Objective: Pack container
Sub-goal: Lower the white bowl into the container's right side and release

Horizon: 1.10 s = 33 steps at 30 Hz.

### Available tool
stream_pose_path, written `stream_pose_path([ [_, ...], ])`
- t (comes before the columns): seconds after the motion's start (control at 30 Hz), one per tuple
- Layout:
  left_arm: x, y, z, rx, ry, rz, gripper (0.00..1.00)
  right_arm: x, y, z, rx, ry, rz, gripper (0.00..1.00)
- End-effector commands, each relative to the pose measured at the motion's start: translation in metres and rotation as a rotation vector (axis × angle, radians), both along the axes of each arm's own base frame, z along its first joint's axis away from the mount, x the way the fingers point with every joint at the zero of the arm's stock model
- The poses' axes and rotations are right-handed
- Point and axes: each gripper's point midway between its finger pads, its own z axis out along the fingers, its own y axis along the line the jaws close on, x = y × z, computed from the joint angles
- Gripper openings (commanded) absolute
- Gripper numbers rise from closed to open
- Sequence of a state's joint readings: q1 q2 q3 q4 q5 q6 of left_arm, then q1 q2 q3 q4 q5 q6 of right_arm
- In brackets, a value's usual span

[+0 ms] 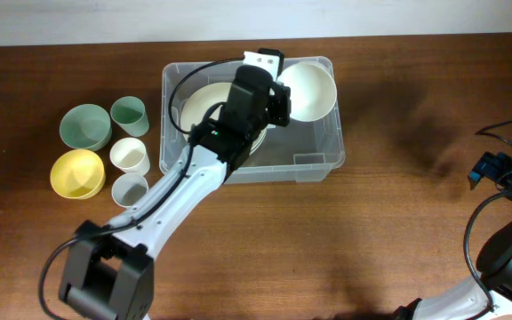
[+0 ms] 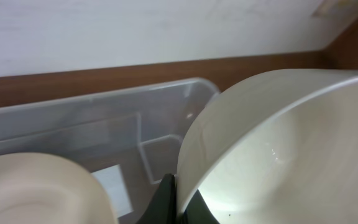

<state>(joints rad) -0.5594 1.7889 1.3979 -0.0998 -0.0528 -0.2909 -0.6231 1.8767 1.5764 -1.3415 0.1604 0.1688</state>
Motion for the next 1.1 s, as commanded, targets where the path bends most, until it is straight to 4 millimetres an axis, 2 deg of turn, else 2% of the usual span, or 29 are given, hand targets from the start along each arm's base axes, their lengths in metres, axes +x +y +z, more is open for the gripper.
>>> stream_pose_path([
  [0.0, 0.013, 0.006, -0.018, 0.096, -0.011, 0.037, 0.02, 0.001, -0.004, 0.009, -0.026, -0.02, -0.007, 0.99],
  [0.17, 0.016, 0.005, -0.054, 0.134, 0.046, 0.034, 0.02, 0.001, -0.004, 0.009, -0.026, -0.021, -0.007, 0.99],
  [0.43, 0.018, 0.003, -0.093, 0.176, 0.105, 0.029, 0.02, 0.001, -0.004, 0.009, -0.026, -0.021, -0.007, 0.99],
  [0.67, 0.022, 0.005, -0.096, 0.21, 0.086, 0.025, 0.02, 0.001, -0.004, 0.009, -0.026, -0.021, -0.007, 0.99],
  [0.9, 0.022, 0.004, -0.119, 0.241, 0.114, 0.015, 0.06, 0.001, -0.004, 0.009, -0.026, -0.021, -0.007, 0.99],
  [1.07, 0.023, 0.004, -0.118, 0.238, 0.108, 0.016, 0.08, 0.001, -0.004, 0.009, -0.026, -0.021, -0.007, 0.99],
])
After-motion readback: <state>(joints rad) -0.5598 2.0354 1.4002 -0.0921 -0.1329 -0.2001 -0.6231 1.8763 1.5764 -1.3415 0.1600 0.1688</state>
